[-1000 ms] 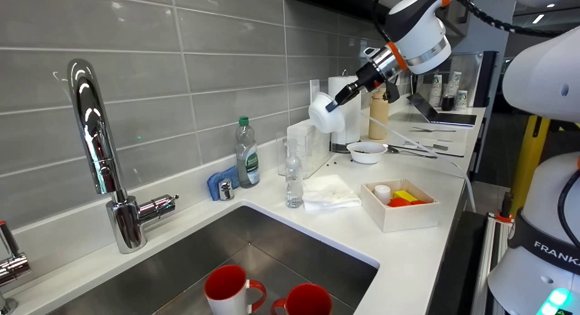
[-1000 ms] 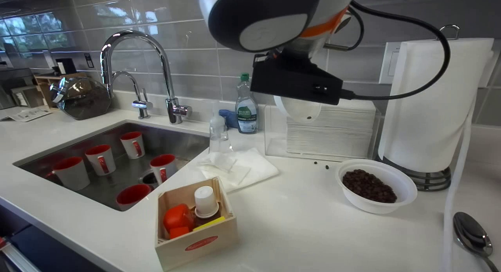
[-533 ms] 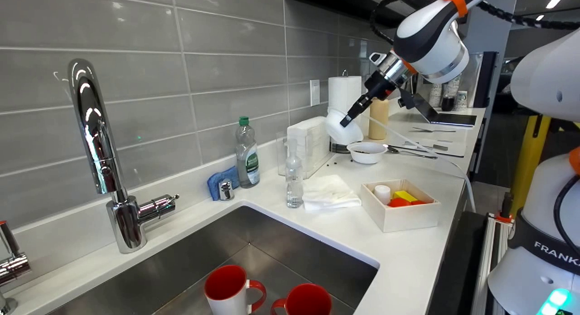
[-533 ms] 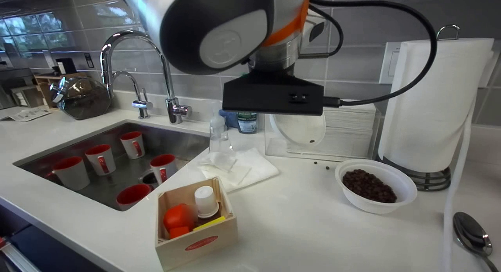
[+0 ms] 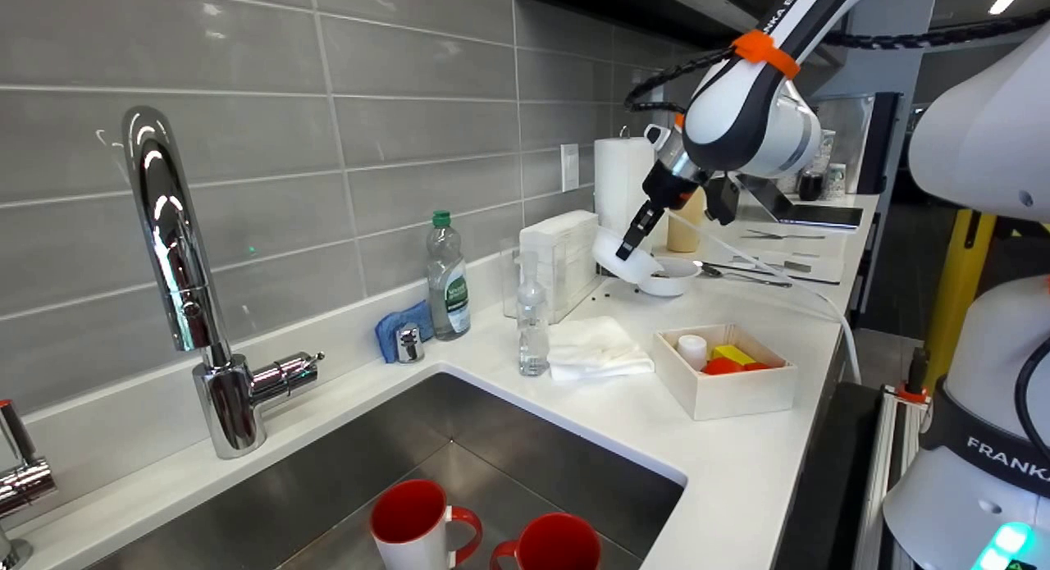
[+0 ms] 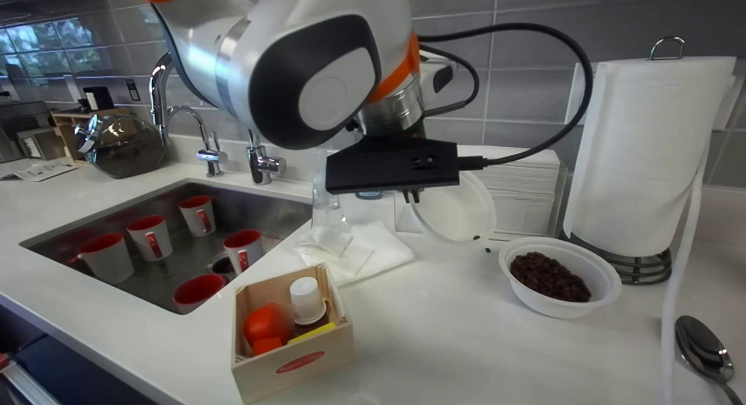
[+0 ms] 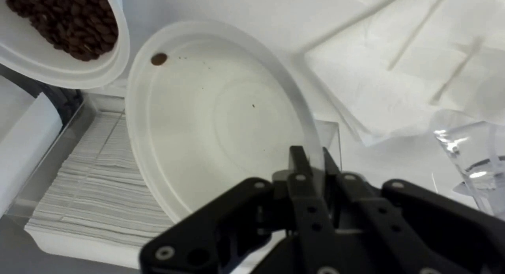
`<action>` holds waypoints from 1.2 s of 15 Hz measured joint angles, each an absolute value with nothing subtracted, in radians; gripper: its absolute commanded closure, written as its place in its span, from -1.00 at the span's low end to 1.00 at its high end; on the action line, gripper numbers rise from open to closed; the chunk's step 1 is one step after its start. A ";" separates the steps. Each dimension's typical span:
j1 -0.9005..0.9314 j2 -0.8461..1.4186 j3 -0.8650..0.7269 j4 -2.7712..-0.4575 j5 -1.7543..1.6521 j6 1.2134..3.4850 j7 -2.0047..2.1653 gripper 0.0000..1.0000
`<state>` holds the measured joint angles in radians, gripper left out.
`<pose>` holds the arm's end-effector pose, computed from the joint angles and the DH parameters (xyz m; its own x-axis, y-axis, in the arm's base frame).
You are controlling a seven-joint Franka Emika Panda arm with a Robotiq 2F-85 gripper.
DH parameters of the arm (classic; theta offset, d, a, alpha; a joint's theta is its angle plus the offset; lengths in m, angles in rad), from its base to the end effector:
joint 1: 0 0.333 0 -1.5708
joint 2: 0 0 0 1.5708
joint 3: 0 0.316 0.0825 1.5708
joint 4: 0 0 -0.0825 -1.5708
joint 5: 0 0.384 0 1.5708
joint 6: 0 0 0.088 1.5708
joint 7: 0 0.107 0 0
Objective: Pour the contents out of the bowl on the left and into the bowl on the right.
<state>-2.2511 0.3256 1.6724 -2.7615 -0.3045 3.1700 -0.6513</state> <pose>0.3801 -0.1916 0.2845 0.8121 0.3016 0.4996 0.2661 -0.9533 0.1429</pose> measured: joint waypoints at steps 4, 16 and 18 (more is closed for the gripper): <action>-2.101 0.139 1.600 -2.761 -0.290 3.194 -0.569 1.00; -2.066 -0.364 1.805 -2.759 -0.262 3.088 -0.337 0.02; -2.116 -0.436 1.877 -2.749 -0.262 3.081 -0.313 -0.32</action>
